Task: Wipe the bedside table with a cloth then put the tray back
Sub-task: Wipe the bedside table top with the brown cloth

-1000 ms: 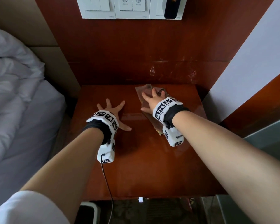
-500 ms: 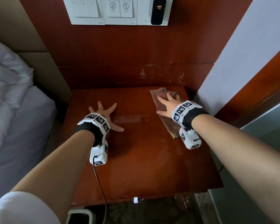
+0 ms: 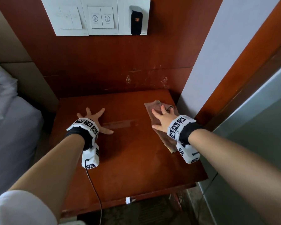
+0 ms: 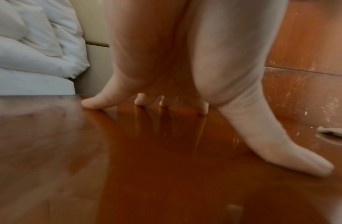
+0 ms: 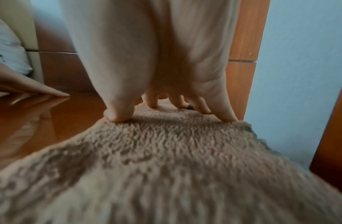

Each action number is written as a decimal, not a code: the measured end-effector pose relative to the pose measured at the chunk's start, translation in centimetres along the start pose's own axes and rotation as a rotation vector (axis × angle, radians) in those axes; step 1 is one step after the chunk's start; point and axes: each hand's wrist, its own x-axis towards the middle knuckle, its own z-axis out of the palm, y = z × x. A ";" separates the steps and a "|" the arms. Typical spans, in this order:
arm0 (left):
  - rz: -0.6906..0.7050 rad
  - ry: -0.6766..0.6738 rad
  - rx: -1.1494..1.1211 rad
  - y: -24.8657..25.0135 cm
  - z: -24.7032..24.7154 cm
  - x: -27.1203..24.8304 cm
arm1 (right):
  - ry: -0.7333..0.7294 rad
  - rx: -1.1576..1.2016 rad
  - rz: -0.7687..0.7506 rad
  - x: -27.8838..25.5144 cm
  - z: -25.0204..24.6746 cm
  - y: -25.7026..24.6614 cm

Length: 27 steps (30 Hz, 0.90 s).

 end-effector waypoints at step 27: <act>0.008 -0.038 0.136 -0.9 1.7 -2.9 | -0.020 0.000 -0.221 -0.6 1.3 -8.3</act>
